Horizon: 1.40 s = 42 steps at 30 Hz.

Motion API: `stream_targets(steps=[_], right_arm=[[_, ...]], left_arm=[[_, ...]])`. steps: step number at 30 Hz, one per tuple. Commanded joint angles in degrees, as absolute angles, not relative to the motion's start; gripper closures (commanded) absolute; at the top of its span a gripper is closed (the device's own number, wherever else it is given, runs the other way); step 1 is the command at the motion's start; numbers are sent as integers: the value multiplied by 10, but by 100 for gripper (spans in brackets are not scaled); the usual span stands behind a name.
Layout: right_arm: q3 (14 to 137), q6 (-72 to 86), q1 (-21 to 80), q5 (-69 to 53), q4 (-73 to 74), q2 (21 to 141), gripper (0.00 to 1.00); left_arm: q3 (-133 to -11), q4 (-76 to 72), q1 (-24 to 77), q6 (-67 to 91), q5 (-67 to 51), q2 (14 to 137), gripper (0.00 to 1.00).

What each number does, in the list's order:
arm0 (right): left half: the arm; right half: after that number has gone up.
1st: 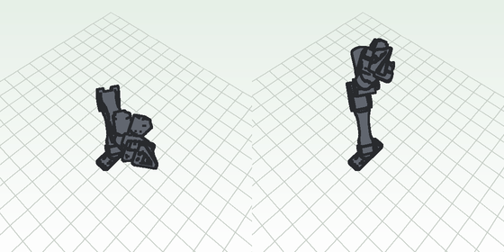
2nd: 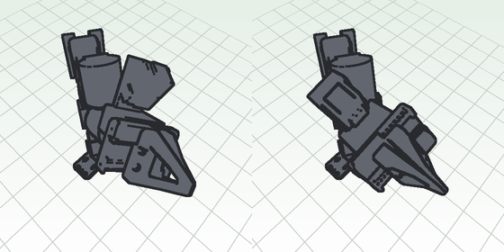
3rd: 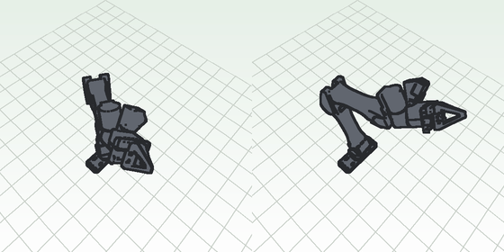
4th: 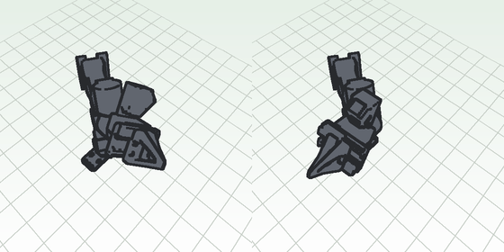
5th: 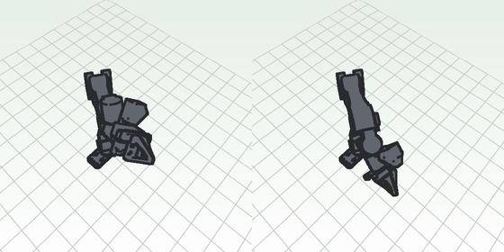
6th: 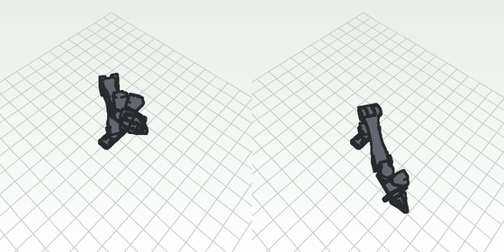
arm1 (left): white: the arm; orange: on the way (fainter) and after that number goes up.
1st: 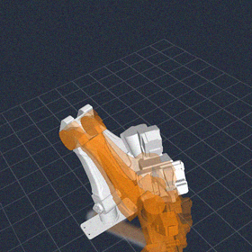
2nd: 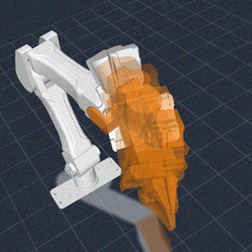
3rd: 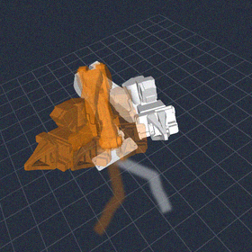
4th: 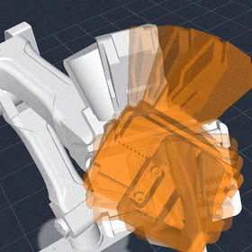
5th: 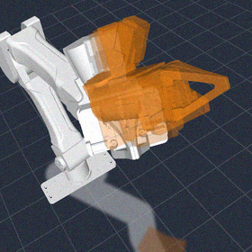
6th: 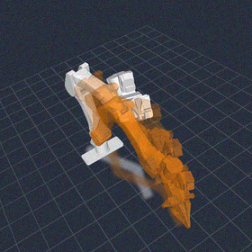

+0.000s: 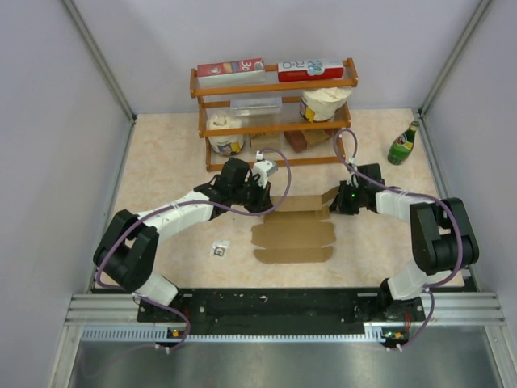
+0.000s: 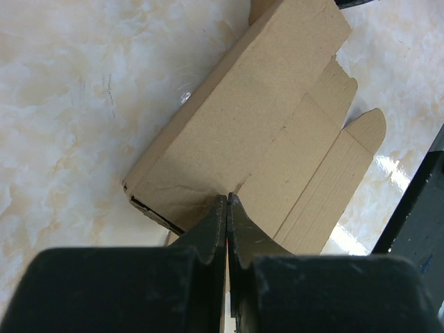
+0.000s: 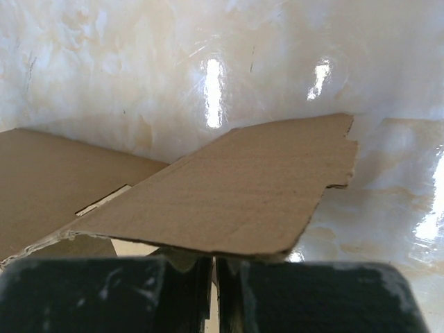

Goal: Fold the paper box

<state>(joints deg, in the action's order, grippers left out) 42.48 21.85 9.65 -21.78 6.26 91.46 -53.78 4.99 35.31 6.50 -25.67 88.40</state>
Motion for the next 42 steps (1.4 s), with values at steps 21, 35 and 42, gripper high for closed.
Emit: stream_targets(steps=[21,35,42], right_arm=[[401,265,105,-381,-24,903,100],[412,261,131,-335,-25,961,100],[410,247,139,-278,-4,963,100]], left_arm=[[-548,53,354,68,-256,883,100],[-541,54,354,69,-253,877,100],[-542,54,354,69,-250,876,100]])
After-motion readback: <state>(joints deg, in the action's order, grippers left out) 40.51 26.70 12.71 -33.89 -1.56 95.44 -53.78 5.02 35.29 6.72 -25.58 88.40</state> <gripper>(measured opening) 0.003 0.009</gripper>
